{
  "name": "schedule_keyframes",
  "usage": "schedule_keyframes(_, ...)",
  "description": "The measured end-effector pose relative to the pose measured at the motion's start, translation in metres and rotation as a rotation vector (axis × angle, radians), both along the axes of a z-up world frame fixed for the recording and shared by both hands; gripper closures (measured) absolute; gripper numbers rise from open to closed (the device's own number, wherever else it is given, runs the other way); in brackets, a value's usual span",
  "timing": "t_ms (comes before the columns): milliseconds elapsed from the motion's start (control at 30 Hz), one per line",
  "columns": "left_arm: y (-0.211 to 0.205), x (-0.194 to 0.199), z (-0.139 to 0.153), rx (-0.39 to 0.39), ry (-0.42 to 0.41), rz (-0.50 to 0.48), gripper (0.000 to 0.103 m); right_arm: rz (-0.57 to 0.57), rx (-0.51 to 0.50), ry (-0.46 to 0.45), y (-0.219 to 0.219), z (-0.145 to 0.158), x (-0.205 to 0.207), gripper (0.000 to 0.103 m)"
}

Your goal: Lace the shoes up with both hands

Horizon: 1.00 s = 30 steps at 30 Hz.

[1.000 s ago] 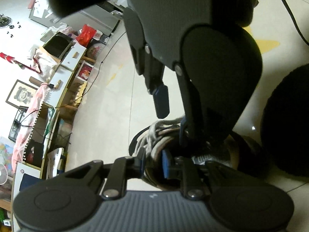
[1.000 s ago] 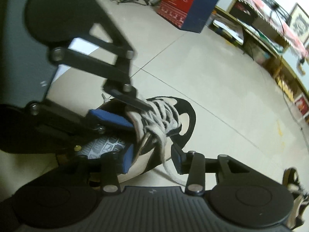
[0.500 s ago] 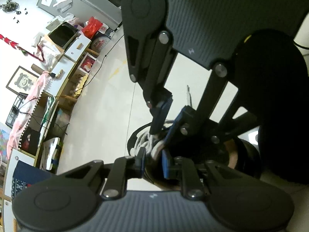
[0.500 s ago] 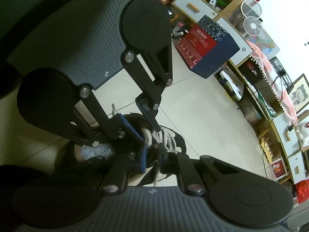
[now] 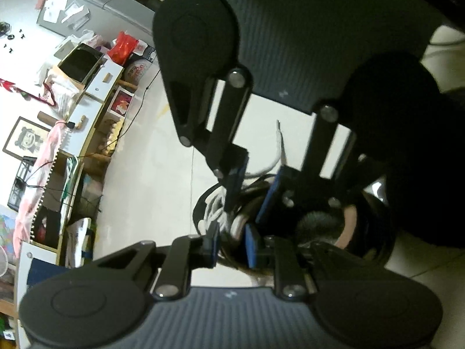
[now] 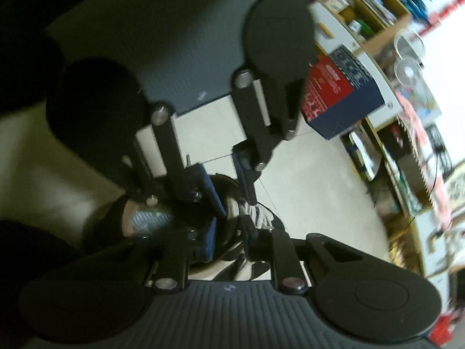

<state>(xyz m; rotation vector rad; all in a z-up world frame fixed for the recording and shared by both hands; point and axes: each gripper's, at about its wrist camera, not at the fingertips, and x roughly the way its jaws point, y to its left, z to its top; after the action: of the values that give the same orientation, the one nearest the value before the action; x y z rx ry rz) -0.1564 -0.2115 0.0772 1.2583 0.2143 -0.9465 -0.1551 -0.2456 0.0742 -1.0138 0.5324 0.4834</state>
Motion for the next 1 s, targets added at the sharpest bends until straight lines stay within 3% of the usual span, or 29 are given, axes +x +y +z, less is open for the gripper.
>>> schedule_keyframes(167,0.001,0.005,0.003,-0.015,0.031,0.025,0.081,-0.024,0.045,0.03,-0.006,0.006,0.006,0.084)
schedule_keyframes(233,0.003,0.002,0.001,-0.003,0.012,0.001,0.081,-0.032,0.093,0.056,-0.01,0.011,0.01,0.092)
schedule_keyframes(333,0.006,0.0,0.001,0.002,-0.002,-0.041,0.081,-0.076,0.271,0.166,-0.032,0.034,0.026,0.094)
schedule_keyframes(633,0.0,-0.001,-0.004,0.061,-0.041,-0.09,0.08,-0.004,0.232,0.237,-0.033,0.053,0.042,0.094)
schedule_keyframes(733,-0.004,-0.001,-0.008,0.07,-0.05,-0.082,0.08,-0.026,0.281,0.244,-0.036,0.05,0.033,0.095)
schedule_keyframes(900,-0.002,-0.002,-0.006,0.013,-0.029,-0.037,0.087,-0.127,0.378,0.215,-0.044,0.044,0.012,0.094)
schedule_keyframes(967,-0.001,0.002,-0.002,-0.014,-0.001,-0.008,0.088,-0.164,0.39,0.198,-0.045,0.041,0.005,0.087)
schedule_keyframes(1000,-0.001,0.005,0.001,-0.03,0.021,0.007,0.088,-0.186,0.378,0.188,-0.045,0.04,0.0,0.072)
